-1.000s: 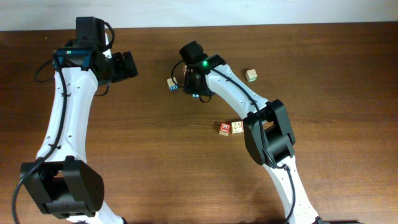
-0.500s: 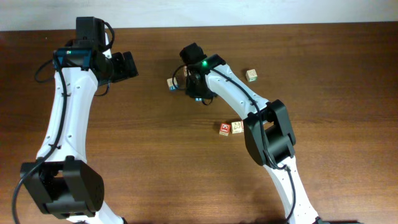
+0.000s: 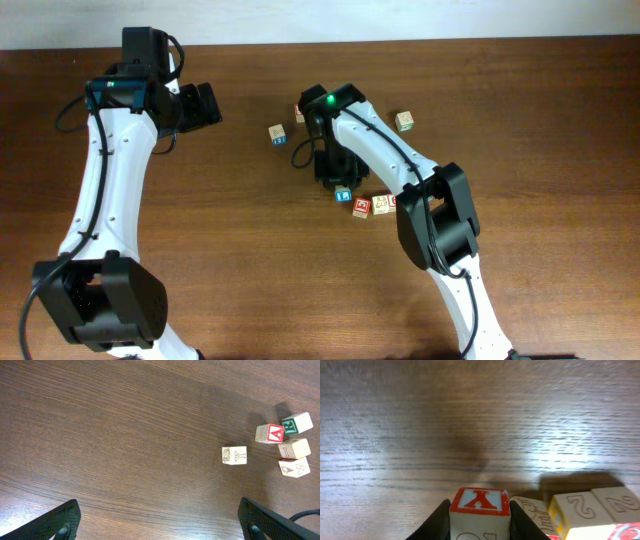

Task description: Rotate 5 blocks

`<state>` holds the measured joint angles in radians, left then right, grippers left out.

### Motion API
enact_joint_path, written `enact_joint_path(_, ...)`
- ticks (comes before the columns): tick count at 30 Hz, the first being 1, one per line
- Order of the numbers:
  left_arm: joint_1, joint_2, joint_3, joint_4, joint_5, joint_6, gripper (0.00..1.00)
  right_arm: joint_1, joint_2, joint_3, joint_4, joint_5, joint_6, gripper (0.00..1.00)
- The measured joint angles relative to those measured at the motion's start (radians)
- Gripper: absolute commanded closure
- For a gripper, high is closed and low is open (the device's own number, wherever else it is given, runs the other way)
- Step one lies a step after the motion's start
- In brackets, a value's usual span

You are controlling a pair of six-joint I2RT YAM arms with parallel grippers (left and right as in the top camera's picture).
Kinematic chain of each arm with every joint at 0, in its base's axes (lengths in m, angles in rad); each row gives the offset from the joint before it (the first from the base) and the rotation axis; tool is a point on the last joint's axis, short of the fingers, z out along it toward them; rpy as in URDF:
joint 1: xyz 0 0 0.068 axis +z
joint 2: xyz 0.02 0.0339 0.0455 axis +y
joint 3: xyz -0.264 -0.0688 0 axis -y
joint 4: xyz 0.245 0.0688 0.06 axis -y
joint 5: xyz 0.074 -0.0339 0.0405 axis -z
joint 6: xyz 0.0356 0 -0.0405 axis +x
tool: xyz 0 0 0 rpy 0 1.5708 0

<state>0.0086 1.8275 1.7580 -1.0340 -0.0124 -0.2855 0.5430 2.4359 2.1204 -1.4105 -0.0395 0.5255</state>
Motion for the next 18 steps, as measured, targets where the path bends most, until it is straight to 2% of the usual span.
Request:
enact_joint_path(8,0.000,0.000,0.000,0.000,0.000,0.000,0.01,0.023,-0.008,-0.065,-0.003,-0.008,-0.003,0.71)
enact_joint_path(13,0.000,0.000,0.000,0.000,0.000,0.000,0.01,0.023,-0.008,-0.067,-0.001,-0.011,-0.004,0.61)
enact_joint_path(18,0.000,0.000,0.000,0.000,0.000,0.000,0.01,0.023,-0.008,-0.074,0.000,-0.011,-0.006,0.60)
